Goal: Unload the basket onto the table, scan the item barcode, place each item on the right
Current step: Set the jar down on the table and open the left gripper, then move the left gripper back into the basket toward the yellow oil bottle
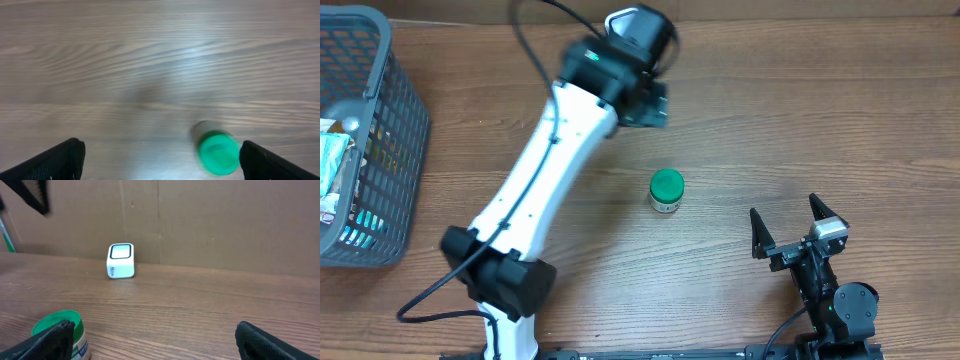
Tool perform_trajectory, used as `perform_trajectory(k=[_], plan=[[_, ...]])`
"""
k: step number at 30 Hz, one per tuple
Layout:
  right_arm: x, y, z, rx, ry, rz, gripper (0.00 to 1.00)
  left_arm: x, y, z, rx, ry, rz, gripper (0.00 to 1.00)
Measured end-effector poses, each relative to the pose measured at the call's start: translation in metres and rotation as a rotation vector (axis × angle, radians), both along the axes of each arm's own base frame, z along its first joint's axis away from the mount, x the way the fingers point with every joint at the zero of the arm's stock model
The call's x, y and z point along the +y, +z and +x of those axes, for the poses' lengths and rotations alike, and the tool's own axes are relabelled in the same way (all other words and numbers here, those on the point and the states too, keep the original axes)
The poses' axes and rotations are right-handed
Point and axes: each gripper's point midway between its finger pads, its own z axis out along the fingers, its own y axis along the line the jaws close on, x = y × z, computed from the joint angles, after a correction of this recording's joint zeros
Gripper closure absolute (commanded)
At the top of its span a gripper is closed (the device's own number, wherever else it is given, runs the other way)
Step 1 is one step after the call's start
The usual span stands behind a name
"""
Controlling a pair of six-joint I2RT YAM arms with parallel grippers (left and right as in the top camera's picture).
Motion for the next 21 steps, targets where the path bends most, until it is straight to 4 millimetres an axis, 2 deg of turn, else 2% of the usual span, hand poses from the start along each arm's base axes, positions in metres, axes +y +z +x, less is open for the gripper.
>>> perform_trajectory(k=[3,6,7,17,21], plan=[[0.0,0.0,0.0,0.001,0.0,0.0,0.0,0.05,0.029,0.005,-0.022,0.108,0.003,0.0],[0.0,0.0,0.0,0.001,0.0,0.0,0.0,0.089,0.041,0.006,-0.032,0.198,0.008,0.0],[0.0,0.0,0.0,0.001,0.0,0.001,0.0,0.111,0.045,0.006,-0.032,0.248,0.013,0.0],[0.0,0.0,0.0,0.0,0.0,0.0,0.0,0.243,0.055,-0.011,-0.016,0.519,0.041,0.0],[0.0,0.0,0.0,0.001,0.0,0.0,0.0,0.284,0.055,-0.017,-0.02,0.589,0.005,0.0]])
